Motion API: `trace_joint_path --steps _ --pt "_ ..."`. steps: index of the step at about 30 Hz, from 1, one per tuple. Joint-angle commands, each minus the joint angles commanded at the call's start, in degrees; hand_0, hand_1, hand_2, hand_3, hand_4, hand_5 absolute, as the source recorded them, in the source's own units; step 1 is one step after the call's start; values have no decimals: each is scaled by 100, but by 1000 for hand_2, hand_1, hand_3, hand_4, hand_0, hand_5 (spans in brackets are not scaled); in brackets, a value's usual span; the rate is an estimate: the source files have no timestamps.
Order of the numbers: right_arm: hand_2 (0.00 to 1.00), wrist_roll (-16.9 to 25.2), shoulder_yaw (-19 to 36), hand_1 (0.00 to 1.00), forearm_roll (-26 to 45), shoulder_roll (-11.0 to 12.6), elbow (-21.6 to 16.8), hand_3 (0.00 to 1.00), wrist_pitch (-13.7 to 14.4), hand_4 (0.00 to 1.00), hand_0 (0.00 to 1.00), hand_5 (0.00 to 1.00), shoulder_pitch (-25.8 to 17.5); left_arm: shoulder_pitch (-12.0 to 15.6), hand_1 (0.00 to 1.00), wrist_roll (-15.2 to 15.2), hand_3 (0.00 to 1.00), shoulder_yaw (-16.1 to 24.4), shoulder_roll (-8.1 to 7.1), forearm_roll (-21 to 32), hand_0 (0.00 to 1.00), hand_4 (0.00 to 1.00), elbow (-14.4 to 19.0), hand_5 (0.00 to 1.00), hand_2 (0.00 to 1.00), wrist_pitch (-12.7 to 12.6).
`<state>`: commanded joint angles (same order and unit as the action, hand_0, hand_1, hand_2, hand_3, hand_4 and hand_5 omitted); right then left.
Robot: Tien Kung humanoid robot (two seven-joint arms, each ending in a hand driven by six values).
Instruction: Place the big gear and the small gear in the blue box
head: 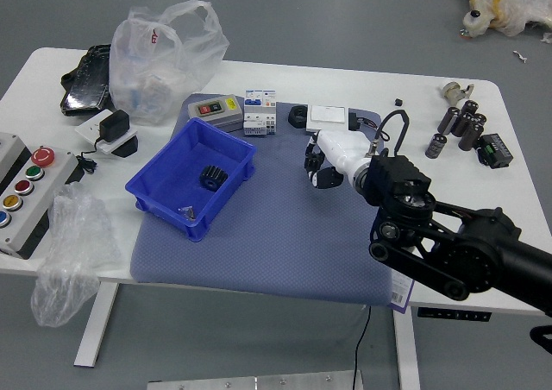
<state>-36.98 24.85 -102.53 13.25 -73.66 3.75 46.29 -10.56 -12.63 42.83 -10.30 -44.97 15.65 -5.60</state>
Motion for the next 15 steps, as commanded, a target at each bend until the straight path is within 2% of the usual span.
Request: trace_joint_path --steps 5,6,10,15 --pt "381 0 -452 295 107 -377 318 599 231 441 229 4 556 -9 474 -31 710 29 1 -44 630 750 10 508 535 7" --pt "381 0 -517 321 87 -418 355 562 284 449 256 9 632 -8 474 -36 711 35 -1 -50 630 751 11 512 535 7" --pt "381 129 -817 321 -69 -608 513 562 682 449 256 9 899 1 474 -75 711 88 -15 -103 630 751 20 512 535 9" --pt "376 628 -1308 330 96 -893 710 539 1276 444 277 9 1101 -6 474 -107 712 132 -20 -158 630 751 28 513 535 16"
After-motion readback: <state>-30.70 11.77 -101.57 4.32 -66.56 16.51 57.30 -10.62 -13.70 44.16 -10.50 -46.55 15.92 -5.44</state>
